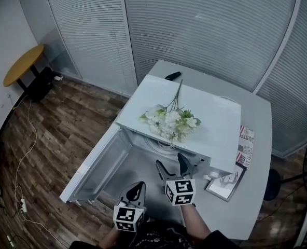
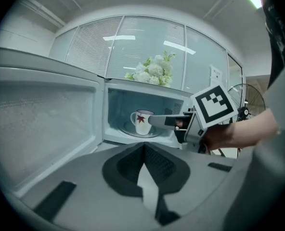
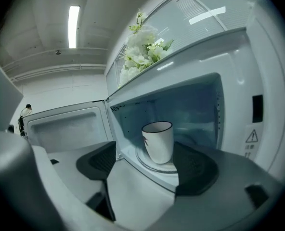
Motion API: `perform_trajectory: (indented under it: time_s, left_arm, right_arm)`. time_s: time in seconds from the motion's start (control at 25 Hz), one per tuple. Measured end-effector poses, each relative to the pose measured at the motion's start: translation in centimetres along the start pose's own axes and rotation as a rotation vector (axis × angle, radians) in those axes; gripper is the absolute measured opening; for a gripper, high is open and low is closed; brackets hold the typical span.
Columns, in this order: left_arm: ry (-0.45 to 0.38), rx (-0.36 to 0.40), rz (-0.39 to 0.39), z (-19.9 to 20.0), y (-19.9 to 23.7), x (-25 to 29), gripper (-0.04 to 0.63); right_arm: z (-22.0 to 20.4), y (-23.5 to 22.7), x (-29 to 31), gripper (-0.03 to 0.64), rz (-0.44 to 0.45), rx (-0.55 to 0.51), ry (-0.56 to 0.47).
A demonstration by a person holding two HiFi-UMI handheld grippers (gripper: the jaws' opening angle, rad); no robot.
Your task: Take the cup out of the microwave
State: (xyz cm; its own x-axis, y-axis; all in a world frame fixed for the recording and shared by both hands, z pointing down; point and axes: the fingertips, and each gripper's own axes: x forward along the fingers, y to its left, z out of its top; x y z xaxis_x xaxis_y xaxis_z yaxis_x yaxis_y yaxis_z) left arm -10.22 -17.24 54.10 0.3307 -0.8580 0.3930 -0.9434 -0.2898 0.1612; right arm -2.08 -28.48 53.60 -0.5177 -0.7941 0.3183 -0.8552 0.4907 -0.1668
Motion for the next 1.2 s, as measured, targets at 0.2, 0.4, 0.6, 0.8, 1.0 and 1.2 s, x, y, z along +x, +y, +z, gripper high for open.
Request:
perform_trajectory:
  time_s: [0.2,0.4,0.6,0.8,1.0,1.2]
  left_arm:
    - [0.009,-0.007,-0.006,-0.4,1.3,-0.3,0.006]
    - [0.019,0.005,-0.033,-0.5,1.2,-0.2,0.005]
    - [0.018,0.025,-0.083,-0.1,0.3,0.2,0.005]
    - [0.032,0.034,-0.1,-0.3,0.3,0.5,0.005]
    - [0.045,0.036,-0.105,-0.7,1.0,0.6,0.005]
    - [0.061,0.036,-0.106,-1.1,1.8,0.5,0.005]
  right_arm:
    - [0.3,-0.6,1.5,0.365,-0.055,-0.029,0.011]
    - [0.7,-1.8,3.1,0.374,-0.104,-0.041,0.028]
    - [0.4,-2.4,4.8,0.402,-0.123,-0.059,0.059]
    - [0.0,-2.6,6.1,0.417,-0.127,-0.055,0.075]
    - [-0.4,-2.7,7.3,0.417,-0.133,-0.078,0.091]
    - [-0.1,-2.7,8.5,0.417,-0.136,-0.083,0.087]
